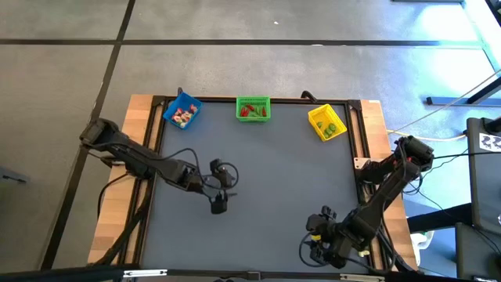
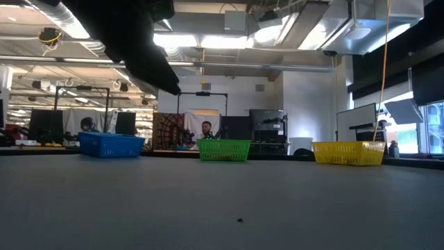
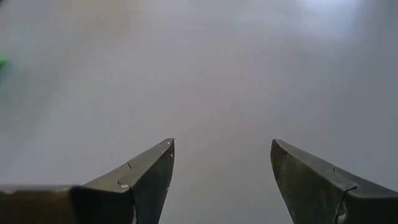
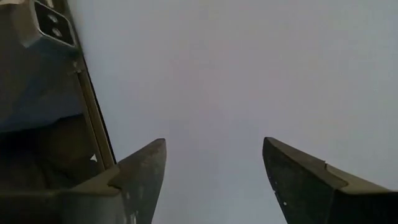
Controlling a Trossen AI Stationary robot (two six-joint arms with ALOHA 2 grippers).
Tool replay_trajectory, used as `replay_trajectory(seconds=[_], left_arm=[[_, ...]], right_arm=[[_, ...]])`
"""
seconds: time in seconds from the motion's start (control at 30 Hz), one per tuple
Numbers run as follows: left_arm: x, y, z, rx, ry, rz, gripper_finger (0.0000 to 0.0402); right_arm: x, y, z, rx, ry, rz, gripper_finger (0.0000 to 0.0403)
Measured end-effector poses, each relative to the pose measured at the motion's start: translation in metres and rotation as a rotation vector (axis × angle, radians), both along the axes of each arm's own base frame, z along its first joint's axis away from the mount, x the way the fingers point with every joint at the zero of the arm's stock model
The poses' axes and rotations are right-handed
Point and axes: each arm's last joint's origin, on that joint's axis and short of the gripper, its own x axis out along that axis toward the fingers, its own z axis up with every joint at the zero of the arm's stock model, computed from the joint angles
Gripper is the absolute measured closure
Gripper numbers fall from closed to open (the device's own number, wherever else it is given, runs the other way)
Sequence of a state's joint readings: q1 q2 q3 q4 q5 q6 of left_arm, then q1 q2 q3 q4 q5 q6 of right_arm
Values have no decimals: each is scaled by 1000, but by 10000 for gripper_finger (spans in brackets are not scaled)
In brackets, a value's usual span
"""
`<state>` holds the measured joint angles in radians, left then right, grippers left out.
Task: Sort produce into baskets
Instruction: Put the green chili pepper into the yellow bin
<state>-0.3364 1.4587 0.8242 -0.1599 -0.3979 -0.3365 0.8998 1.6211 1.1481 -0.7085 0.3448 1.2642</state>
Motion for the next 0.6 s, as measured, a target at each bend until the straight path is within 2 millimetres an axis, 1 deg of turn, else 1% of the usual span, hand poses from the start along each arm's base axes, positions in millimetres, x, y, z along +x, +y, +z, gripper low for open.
replay_trajectory(seconds=[0.07,0.17,0.27,0.47,0.6], left_arm=[[3,-6,-5,-6,-5,-35,141],[7,-13,-8,-6,-22,-70,141],[8,-16,-11,3,-24,-85,141],[9,-15,-11,-1,-26,-78,141],[8,-15,-12,-3,-16,-75,141]], right_arm=[[-7,1,-2,23,67,-9,139],[-18,-1,-6,89,290,-35,145],[-28,1,-6,140,422,-31,150],[-30,5,-6,209,505,0,150],[-35,14,-5,248,485,29,150]])
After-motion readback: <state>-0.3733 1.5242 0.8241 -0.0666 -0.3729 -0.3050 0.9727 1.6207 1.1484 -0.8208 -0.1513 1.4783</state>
